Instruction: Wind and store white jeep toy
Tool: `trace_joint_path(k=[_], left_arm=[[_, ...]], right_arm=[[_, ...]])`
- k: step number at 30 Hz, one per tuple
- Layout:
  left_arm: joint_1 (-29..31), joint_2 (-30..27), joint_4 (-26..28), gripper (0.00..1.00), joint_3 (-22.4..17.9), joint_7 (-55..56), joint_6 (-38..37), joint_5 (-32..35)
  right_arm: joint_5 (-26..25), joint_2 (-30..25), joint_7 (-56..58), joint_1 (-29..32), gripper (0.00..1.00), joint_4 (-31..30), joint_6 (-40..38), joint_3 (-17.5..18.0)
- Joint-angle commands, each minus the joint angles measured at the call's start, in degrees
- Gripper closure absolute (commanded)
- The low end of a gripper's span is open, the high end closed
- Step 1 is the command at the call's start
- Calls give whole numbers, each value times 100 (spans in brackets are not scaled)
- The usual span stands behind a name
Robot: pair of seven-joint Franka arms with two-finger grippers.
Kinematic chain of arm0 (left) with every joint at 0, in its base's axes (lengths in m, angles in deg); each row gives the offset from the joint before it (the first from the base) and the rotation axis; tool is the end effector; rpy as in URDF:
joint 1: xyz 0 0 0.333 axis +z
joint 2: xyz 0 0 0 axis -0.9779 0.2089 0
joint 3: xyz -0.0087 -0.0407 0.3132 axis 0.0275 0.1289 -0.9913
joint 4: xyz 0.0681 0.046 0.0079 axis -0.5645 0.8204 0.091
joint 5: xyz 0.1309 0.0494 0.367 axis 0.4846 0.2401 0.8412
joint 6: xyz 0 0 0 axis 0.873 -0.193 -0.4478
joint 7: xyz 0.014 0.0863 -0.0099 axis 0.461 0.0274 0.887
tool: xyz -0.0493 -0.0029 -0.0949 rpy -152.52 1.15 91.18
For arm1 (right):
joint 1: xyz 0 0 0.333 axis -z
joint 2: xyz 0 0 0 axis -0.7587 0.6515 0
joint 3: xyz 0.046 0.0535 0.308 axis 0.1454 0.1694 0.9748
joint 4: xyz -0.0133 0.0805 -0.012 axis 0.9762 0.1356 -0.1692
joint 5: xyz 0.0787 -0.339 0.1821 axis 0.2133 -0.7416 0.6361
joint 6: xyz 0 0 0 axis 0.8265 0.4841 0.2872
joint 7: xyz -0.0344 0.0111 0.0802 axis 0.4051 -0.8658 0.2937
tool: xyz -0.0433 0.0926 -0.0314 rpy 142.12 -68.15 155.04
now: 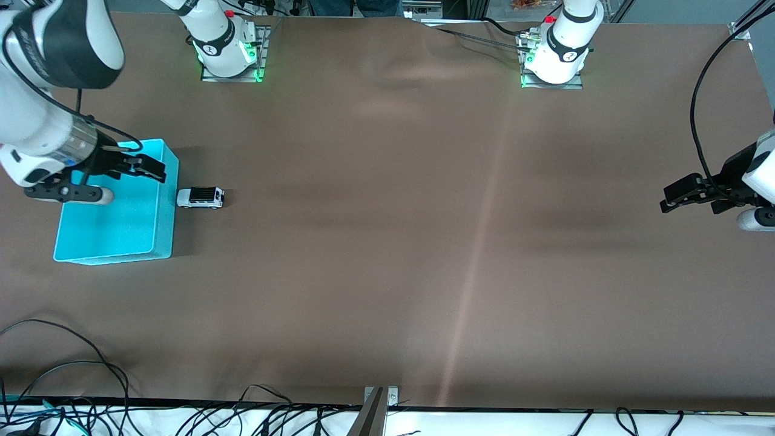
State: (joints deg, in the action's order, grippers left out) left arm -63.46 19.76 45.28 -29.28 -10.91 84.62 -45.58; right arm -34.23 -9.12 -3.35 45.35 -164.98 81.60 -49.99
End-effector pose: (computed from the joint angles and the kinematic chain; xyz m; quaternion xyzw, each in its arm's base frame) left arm 0.6272 0.0181 0.5706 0.9995 0.0100 0.0195 0.0208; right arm 0.5689 0.0332 0.4717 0.9985 -0.0332 -0.0445 0.0020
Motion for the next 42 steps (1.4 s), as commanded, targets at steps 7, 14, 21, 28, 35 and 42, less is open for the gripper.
trace_joint_path(k=[7,14,21,28,35,42], left_arm=[[2,38,-123,0,-5,-126,-121,-143],[2,38,-123,0,-5,-126,-121,-135],[2,38,-114,0,-5,-126,-121,-135],[2,38,-114,0,-5,-126,-130,-135],[2,38,-114,0,-5,-126,-130,-135],[2,38,-114,0,-5,-126,-165,-135]], right_arm=[[6,-159,-81,21,0,-1407,1057,43],[6,-159,-81,30,0,-2093,1559,43],[-29,-150,-11,57,0,-2401,1585,35],[-3,-106,-598,144,0,-2515,1804,35],[-20,-36,-2135,144,0,-2972,2507,35],[-29,8,-3332,144,0,-3306,3044,35]])
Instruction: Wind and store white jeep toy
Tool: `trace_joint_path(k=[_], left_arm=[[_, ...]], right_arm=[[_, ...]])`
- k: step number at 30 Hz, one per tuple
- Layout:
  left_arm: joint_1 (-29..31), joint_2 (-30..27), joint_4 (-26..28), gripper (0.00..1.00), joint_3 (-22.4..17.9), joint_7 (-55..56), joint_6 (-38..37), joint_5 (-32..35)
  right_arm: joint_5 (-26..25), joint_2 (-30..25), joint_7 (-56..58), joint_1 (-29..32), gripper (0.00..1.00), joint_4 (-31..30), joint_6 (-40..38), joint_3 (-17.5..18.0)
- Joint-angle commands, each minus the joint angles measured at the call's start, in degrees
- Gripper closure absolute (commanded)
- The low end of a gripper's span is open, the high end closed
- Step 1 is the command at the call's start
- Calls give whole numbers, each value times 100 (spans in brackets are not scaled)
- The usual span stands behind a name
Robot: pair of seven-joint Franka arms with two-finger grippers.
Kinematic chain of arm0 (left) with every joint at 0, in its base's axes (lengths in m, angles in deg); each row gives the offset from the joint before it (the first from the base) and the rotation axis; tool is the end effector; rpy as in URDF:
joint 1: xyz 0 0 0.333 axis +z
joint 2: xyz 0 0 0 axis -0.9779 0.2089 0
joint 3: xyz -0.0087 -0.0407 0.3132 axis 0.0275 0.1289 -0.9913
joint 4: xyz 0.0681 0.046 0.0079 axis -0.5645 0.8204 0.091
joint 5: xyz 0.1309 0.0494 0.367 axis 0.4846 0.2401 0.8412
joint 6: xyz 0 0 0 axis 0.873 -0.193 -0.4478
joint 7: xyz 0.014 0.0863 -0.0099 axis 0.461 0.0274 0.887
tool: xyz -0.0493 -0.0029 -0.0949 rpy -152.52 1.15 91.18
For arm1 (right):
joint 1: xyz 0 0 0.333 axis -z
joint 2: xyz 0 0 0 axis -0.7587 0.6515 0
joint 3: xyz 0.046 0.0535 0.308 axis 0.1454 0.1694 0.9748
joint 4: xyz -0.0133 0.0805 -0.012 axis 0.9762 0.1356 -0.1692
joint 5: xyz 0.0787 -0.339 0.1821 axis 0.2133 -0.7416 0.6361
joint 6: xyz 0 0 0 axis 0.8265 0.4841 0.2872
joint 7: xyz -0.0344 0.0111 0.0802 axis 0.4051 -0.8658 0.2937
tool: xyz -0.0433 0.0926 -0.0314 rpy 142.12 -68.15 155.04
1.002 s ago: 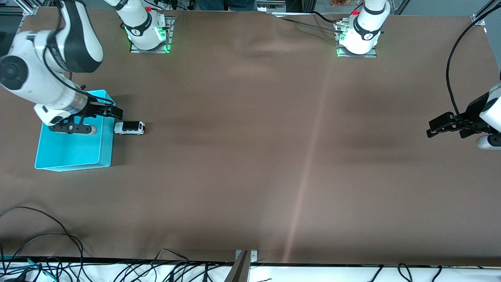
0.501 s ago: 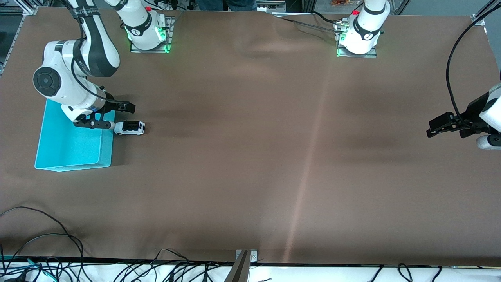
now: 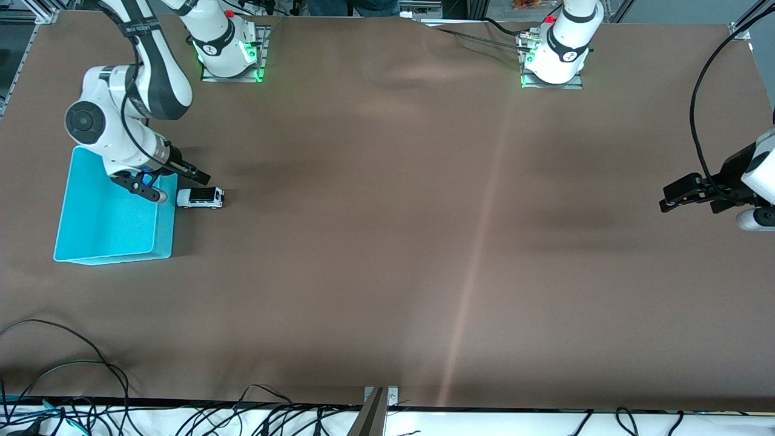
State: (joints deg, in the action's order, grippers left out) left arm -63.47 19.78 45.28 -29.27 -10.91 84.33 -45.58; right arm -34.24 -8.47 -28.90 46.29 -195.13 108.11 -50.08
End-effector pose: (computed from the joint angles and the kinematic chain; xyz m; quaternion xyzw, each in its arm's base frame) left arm 0.6268 0.0179 0.5700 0.9996 0.0097 0.0168 0.0208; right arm 0.4803 0.0190 0.2740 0.9615 -0.2622 -0.0785 0.0234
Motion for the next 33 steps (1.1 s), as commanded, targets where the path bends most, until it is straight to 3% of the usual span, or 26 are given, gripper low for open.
trace_joint_path(k=[1,18,33], left_arm=[[2,36,-114,0,-7,-135,-136,-135],[-6,36,-114,0,-7,-135,-145,-135],[-33,45,-114,0,-7,-135,-145,-135]], right_arm=[[-28,-56,-918,51,0,-318,445,44],[-28,383,-3581,51,0,-459,1886,44],[-28,884,-4355,59,0,-442,2572,0]])
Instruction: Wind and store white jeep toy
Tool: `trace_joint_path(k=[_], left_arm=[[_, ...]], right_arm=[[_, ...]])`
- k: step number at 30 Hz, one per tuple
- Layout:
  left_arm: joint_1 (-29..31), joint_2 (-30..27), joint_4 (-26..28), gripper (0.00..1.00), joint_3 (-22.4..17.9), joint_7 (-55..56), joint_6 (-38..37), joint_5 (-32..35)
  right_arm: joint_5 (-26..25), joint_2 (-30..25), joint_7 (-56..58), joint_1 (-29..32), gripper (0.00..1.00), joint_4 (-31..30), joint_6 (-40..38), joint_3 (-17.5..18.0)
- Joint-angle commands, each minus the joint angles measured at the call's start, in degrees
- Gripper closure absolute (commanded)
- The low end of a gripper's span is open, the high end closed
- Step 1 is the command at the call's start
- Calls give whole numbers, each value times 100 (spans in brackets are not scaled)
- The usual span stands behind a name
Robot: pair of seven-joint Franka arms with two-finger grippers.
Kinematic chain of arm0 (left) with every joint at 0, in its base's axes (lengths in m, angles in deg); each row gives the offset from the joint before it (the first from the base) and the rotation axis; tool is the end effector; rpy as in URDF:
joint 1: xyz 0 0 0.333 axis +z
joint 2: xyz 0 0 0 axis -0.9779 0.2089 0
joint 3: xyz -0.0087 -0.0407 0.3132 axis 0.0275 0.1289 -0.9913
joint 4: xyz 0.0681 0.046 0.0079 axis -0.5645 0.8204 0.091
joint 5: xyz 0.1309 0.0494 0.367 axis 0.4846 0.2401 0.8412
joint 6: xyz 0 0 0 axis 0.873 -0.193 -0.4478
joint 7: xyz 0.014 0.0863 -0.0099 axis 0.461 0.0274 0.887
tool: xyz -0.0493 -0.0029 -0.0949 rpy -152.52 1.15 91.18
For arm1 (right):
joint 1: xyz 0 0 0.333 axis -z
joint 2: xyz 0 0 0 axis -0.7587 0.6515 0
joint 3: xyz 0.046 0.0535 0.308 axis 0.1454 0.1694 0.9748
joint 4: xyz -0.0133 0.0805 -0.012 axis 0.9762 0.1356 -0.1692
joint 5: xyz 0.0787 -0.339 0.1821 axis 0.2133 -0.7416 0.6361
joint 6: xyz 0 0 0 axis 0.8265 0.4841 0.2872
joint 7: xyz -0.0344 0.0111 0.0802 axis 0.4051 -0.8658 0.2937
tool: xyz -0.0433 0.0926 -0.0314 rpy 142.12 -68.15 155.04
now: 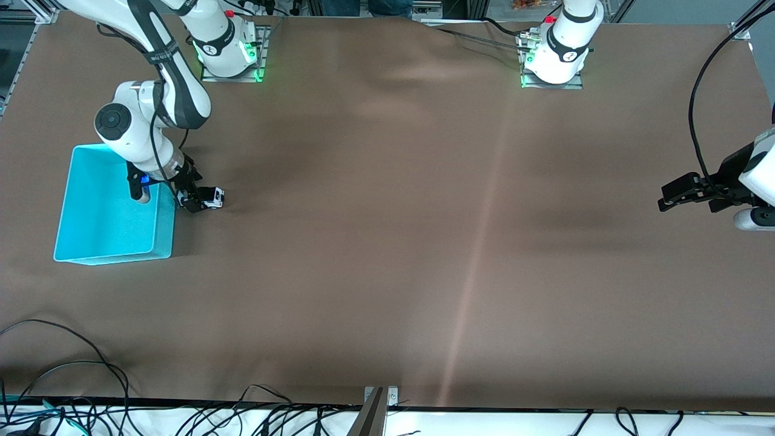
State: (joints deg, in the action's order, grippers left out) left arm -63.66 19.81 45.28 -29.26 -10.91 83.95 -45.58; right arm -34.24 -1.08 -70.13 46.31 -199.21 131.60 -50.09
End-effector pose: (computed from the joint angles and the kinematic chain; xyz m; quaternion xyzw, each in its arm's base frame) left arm 0.6263 0.0157 0.5690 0.9997 0.0079 0.0132 0.0209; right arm 0.4872 0.0186 0.2191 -0.8099 0.5861 -0.0183 0.0139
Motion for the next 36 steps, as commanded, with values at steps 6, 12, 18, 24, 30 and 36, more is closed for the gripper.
trace_joint_path(k=[6,12,18,24,30,36], left_arm=[[-22,42,-114,0,-8,-126,-107,-135],[-31,68,-114,0,-8,-135,-107,-135],[-22,68,-114,0,-8,-126,-107,-126],[-31,68,-114,0,-8,-126,-107,-126],[-31,68,-114,0,-8,-126,-107,-126],[-31,68,-114,0,-8,-135,-107,-100]], right_arm=[[-37,277,-215,67,0,10,232,-95],[-169,392,-215,102,0,10,267,-174],[-187,374,-145,128,28,10,250,-183],[-204,295,-180,137,83,10,224,-174],[-195,32,-232,137,97,37,232,-174],[-160,-267,-206,137,100,151,145,-166]])
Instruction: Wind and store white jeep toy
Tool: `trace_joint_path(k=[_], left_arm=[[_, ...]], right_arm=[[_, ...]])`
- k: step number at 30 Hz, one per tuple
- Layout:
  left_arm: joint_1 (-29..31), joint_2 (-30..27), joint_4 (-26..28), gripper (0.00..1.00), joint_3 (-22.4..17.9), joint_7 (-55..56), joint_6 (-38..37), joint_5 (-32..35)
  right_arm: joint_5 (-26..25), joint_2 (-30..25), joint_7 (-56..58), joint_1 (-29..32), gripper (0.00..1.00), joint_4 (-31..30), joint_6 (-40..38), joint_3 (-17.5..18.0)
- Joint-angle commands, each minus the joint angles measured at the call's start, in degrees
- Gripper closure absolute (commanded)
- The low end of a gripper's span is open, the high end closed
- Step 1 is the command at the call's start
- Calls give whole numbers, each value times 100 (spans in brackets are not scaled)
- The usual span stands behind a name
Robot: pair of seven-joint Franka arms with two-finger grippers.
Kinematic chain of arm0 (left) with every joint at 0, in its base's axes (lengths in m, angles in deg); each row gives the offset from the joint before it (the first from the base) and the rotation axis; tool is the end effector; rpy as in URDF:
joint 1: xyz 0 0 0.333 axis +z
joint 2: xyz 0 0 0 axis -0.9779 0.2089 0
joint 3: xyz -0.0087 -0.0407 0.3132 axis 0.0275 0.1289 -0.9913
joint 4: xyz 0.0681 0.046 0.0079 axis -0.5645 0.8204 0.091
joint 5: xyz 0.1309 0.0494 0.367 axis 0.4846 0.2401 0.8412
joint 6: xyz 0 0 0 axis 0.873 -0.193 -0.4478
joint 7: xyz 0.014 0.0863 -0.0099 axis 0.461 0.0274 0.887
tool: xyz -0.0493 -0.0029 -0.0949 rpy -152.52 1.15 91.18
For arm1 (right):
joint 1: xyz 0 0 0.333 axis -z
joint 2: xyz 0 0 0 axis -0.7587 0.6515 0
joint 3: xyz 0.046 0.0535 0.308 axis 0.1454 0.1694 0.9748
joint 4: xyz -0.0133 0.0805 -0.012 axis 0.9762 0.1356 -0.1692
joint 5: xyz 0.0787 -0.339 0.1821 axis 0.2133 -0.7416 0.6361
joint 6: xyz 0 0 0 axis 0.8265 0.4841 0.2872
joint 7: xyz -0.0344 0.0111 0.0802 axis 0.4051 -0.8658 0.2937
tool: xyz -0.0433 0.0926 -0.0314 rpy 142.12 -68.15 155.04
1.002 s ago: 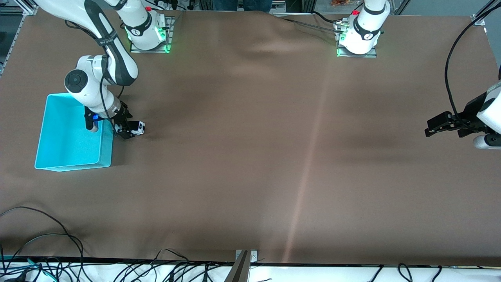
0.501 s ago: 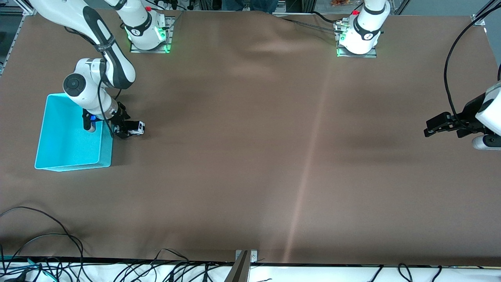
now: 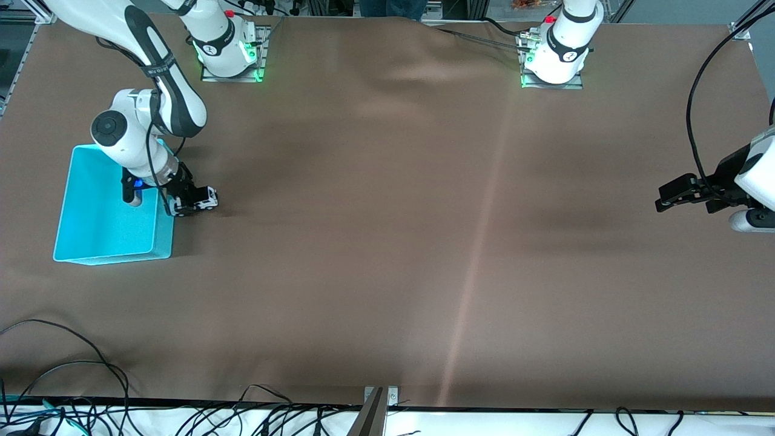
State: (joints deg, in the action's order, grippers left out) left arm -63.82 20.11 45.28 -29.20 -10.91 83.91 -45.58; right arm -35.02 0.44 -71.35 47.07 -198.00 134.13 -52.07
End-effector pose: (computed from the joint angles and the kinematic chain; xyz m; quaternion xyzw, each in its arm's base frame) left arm 0.6274 0.0136 0.5658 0.9997 0.0061 0.0103 0.0217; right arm 0.4975 -0.0047 0.2176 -0.7929 0.6079 -0.0382 0.0198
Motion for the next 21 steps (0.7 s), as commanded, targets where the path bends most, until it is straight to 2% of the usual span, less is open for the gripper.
trace_joint_path(k=[1,10,16,21], left_arm=[[-15,47,-114,0,-14,-126,-103,-99],[-15,47,-114,0,-14,-126,-103,-99],[-15,47,-114,0,-14,-126,-103,-99],[-24,47,-114,0,-14,-135,-103,-99]], right_arm=[[-56,-454,-84,60,100,74,-222,33],[-56,-885,-58,52,100,522,-1426,234],[-99,-921,56,52,100,1005,-2050,287],[-73,-921,793,60,100,1436,-2586,287]])
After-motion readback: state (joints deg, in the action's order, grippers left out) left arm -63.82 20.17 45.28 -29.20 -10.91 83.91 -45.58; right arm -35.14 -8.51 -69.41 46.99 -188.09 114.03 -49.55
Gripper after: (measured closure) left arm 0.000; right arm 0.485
